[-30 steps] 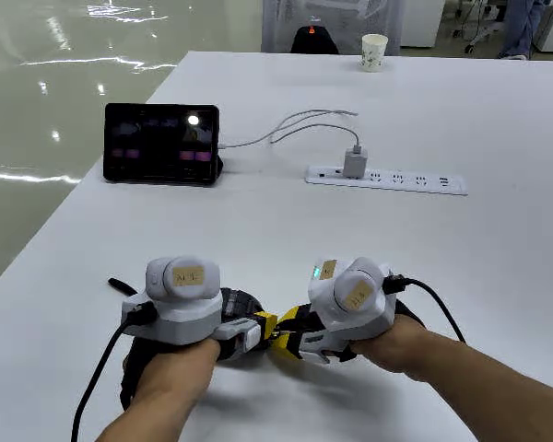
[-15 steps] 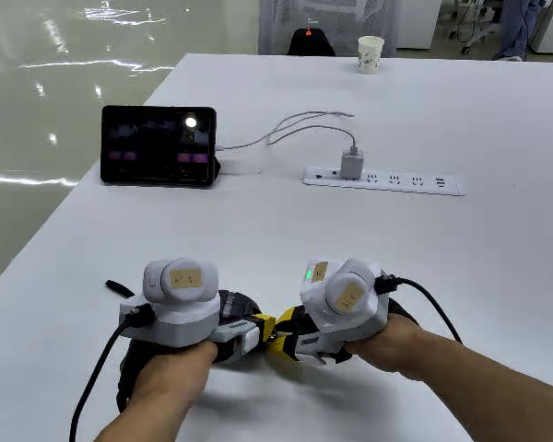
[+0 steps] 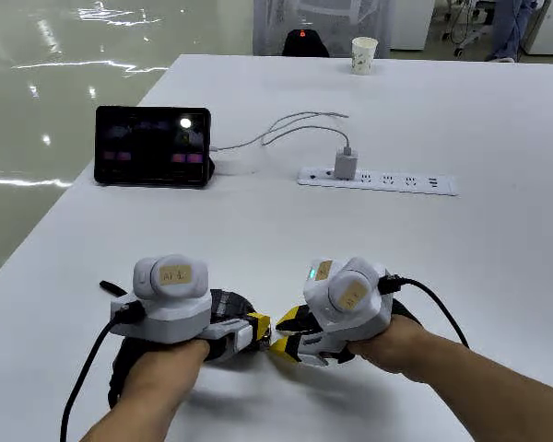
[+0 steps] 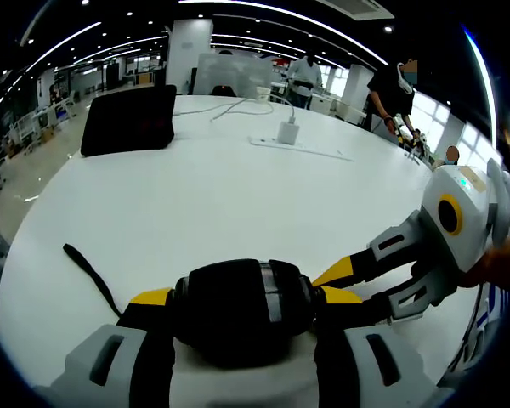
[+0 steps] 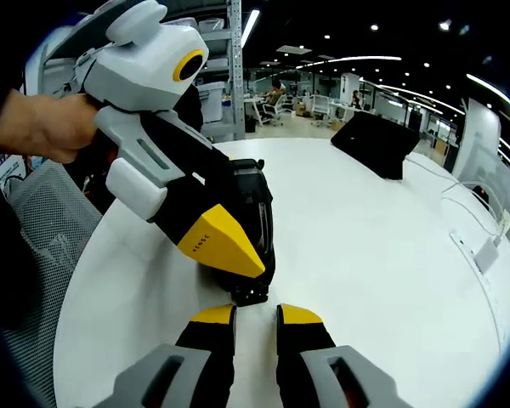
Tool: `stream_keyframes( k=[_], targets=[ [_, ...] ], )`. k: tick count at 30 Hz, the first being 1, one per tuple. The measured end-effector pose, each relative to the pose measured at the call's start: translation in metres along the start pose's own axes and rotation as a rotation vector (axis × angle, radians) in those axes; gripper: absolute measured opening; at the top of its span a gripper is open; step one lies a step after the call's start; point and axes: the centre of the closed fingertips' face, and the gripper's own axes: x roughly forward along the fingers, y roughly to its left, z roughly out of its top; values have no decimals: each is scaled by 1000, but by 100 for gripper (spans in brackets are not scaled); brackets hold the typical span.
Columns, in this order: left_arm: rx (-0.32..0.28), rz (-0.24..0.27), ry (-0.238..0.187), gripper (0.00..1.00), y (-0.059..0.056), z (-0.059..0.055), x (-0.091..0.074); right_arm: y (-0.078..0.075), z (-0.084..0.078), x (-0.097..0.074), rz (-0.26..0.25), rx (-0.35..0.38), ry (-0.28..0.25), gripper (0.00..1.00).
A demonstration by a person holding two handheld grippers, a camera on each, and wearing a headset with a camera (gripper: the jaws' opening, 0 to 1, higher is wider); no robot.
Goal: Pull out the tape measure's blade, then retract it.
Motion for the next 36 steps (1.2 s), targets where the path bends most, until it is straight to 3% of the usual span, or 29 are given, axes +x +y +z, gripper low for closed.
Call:
stream_keyframes(
  k=[13,36],
  targets=[
    [37,1,2,64,3,-3,-11,4,-13,-22,-41,22,18,24],
    [126,-51,-11,73,0,-18,-33,10,-37,-74,-154,96,9,39]
  ],
)
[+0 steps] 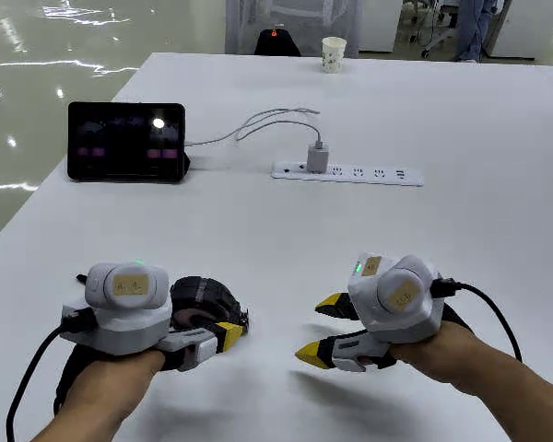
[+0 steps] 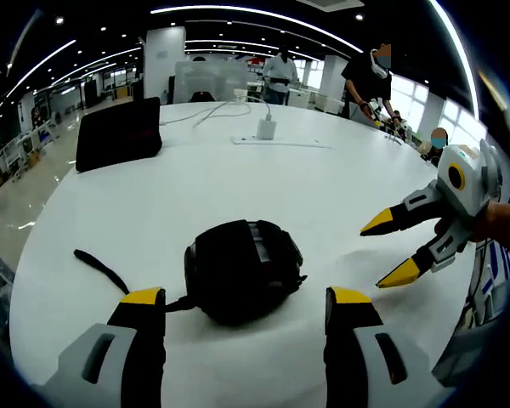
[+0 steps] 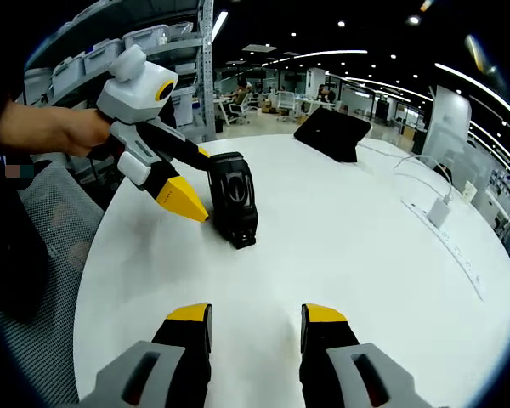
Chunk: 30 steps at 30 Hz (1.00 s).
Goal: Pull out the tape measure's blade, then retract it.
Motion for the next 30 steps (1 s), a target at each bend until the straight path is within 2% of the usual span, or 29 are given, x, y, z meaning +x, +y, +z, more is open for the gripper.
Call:
stream_keyframes(
  k=[11,19,30],
  targets=[
    [34,-16,-6,75,-2,-7,-10,3,-15,-19,-44,46,3,45],
    [59,-26,-3,76,-5,-14,-16,9,-26,-35,-71,90,-17,47],
    [90,-55,-48,79,-7,-13,-25,16,-41,-51,-117,138,-21,52]
  ],
)
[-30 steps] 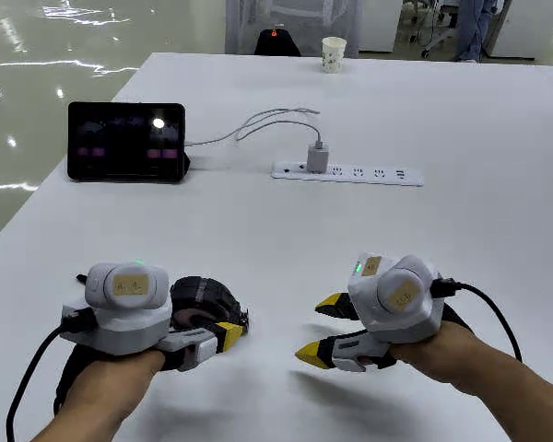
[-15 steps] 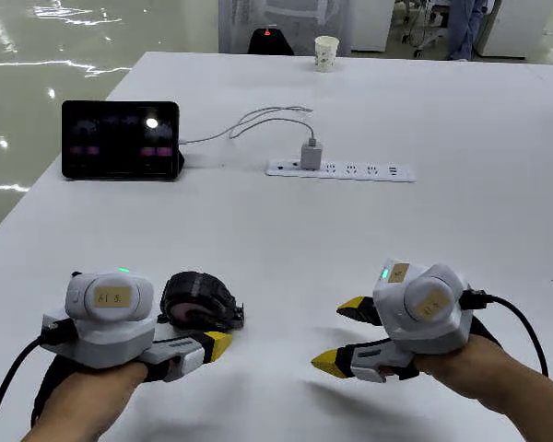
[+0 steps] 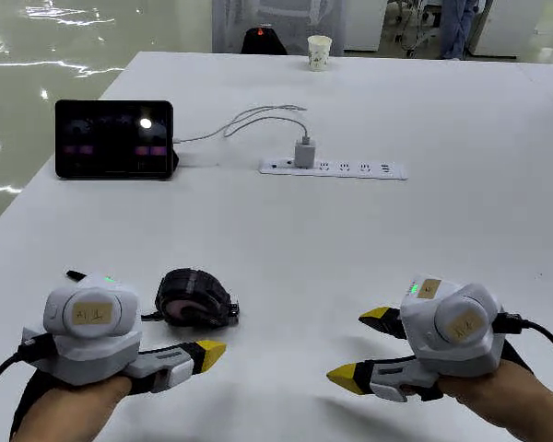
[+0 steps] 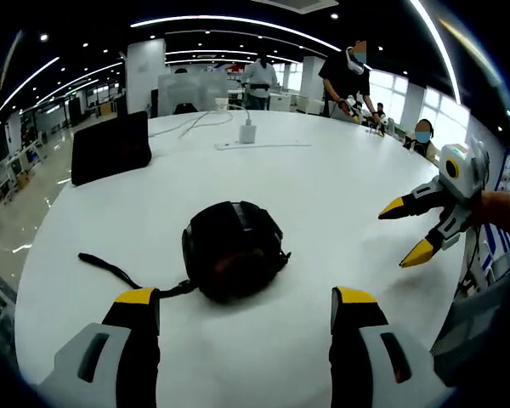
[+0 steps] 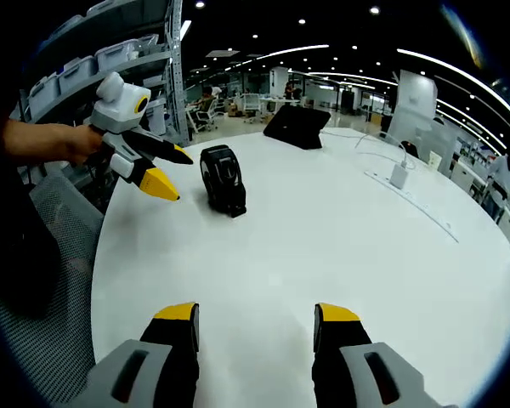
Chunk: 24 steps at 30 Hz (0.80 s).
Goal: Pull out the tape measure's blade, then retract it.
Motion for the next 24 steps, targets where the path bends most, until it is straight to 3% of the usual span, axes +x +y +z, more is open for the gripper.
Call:
stream_keyframes(
  k=[15,24],
  targets=[
    [53,-42,-36,86,-6,-1,-11,4,-7,-24,-59,58,-55,63],
    [81,-73,-38,89,-14,-11,-18,7,-12,-33,-82,90,-81,70]
  ],
)
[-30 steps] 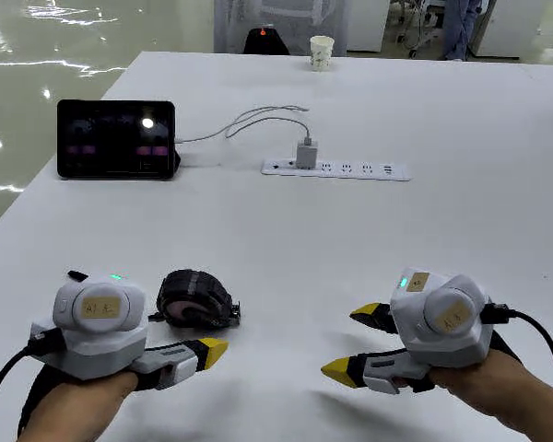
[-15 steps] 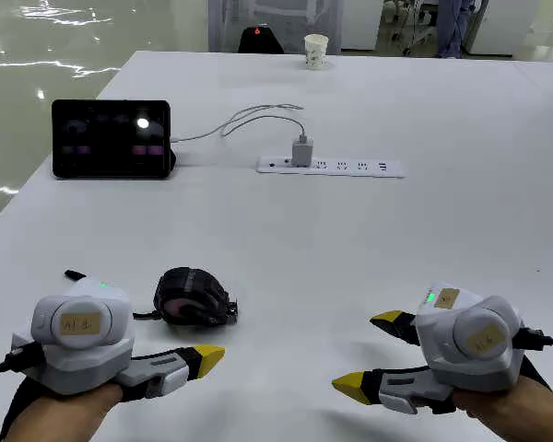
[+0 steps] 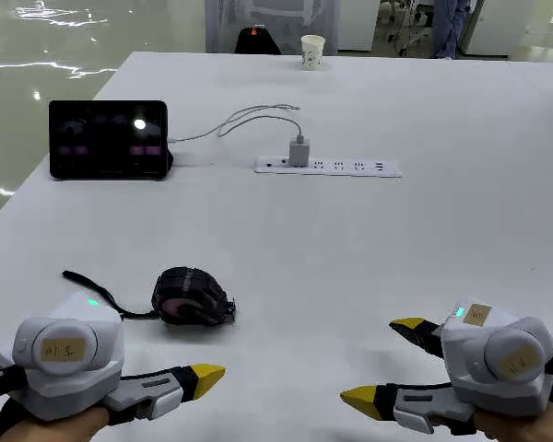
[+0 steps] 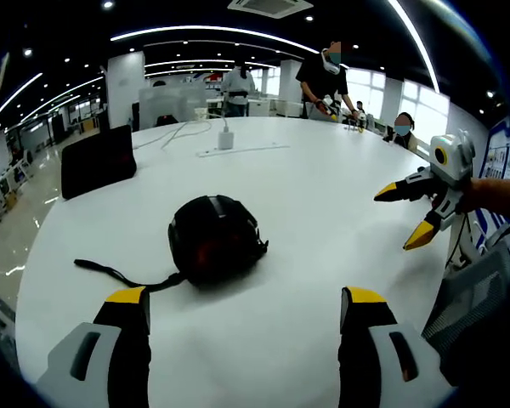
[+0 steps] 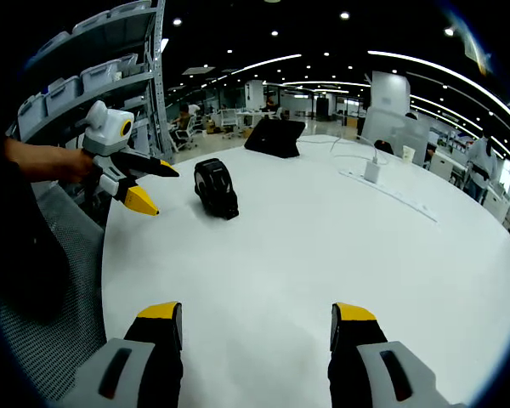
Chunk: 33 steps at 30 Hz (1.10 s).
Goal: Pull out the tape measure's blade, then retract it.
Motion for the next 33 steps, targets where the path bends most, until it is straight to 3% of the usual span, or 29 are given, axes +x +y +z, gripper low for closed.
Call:
stream_keyframes(
  k=[8,20,33],
  targets=[
    [6,-22,-27,93,-4,1,-7,1,-1,-8,-24,18,-31,77],
    [60,-63,-50,99,-16,2,-14,2,-1,-17,-61,63,-72,89],
    [62,-99,-69,99,-25,-1,-27,14,2,-24,-58,100,-133,99]
  ],
)
